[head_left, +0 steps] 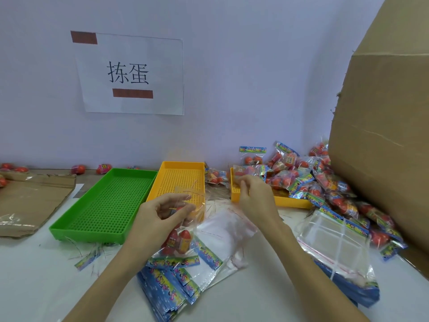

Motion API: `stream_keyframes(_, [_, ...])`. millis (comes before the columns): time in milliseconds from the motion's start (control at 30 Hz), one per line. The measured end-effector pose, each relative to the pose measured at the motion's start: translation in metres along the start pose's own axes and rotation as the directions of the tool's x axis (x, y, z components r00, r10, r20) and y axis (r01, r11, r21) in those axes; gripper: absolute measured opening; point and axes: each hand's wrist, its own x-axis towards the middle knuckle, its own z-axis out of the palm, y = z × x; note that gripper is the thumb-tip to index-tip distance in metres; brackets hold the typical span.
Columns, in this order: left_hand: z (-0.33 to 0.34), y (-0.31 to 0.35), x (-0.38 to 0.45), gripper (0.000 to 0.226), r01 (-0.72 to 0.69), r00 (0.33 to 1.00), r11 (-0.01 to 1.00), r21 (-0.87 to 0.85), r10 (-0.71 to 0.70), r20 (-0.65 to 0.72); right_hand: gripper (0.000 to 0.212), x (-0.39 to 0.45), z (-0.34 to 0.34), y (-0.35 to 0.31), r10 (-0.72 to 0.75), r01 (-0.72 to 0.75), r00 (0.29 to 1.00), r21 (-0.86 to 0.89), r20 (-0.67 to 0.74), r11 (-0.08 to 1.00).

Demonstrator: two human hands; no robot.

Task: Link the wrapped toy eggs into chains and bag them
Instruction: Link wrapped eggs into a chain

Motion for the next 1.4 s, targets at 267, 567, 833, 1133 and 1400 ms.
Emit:
stream_keyframes(267, [-0.002, 0.001, 0.001, 0.024, 0.013, 1.0, 1.0, -0.025, -0.013, 0.02, 0.032, 0.035, -0.003, 0.024, 0.32, -0.218, 0.918, -0.377, 0.233, 0.9])
stream_keyframes(567, [-0.005, 0.002, 0.002, 0.022, 0.007, 1.0, 1.0, 0.023, -0.008, 0.021, 0.019, 0.066, -0.008, 0.048, 0.236, -0.087, 0.945, -0.523, 0.225, 0.848])
stream_keyframes(833, [-0.003, 0.004, 0.001, 0.022, 0.018, 1.0, 0.999, 0.028, -0.019, 0.024, 0.043, 0.076, -0.002, 0.058, 0.243, -0.136, 0.948, -0.43, 0.205, 0.893])
stream_keyframes(1133, [-0.003, 0.0, 0.002, 0.025, 0.034, 0.999, 0.999, -0.014, -0.034, 0.014, 0.021, 0.051, -0.009, 0.029, 0.02, -0.014, 0.998, -0.115, 0.054, 0.993])
stream_keyframes(1400, [0.002, -0.002, 0.0, 0.024, 0.005, 1.0, 0.998, -0.061, -0.006, -0.009, 0.026, -0.024, -0.002, -0.033, -0.126, 0.041, 0.987, 0.587, 0.105, 0.809])
